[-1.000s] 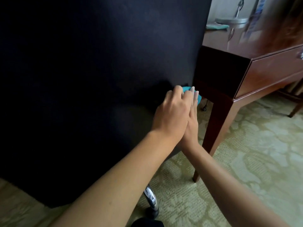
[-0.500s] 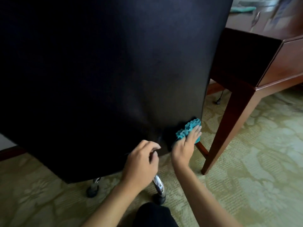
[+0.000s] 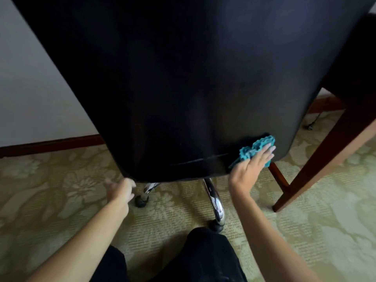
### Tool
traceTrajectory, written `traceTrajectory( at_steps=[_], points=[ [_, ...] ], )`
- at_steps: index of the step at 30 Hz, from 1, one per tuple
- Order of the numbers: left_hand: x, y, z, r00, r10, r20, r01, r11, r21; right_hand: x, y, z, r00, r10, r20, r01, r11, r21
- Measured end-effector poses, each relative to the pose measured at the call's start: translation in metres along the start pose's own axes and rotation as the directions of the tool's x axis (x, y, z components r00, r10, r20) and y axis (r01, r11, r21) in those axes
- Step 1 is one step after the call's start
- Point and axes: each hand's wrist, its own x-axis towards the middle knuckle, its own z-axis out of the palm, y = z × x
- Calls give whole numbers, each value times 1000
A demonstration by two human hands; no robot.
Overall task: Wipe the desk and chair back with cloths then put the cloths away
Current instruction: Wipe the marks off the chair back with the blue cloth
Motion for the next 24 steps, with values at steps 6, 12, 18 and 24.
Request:
traceTrajectory(
  at_steps=[6, 12, 18, 24],
  points=[
    [2, 11, 3, 971, 15, 241, 4, 997, -74, -3, -34, 20, 965, 250, -81, -238, 962, 133],
    [1, 8, 12, 983, 27, 182, -6, 994, -113, -47, -8, 18, 951, -266, 156, 279, 958, -64],
    [-3, 4, 16, 980, -1, 201, 30, 989, -144, 1, -31, 22, 946, 318, -53, -301, 931, 207],
    [-9, 4, 21, 985, -4, 174, 32, 987, -159, -92, -36, 40, 902, 382, 198, -428, 850, 307]
  ],
)
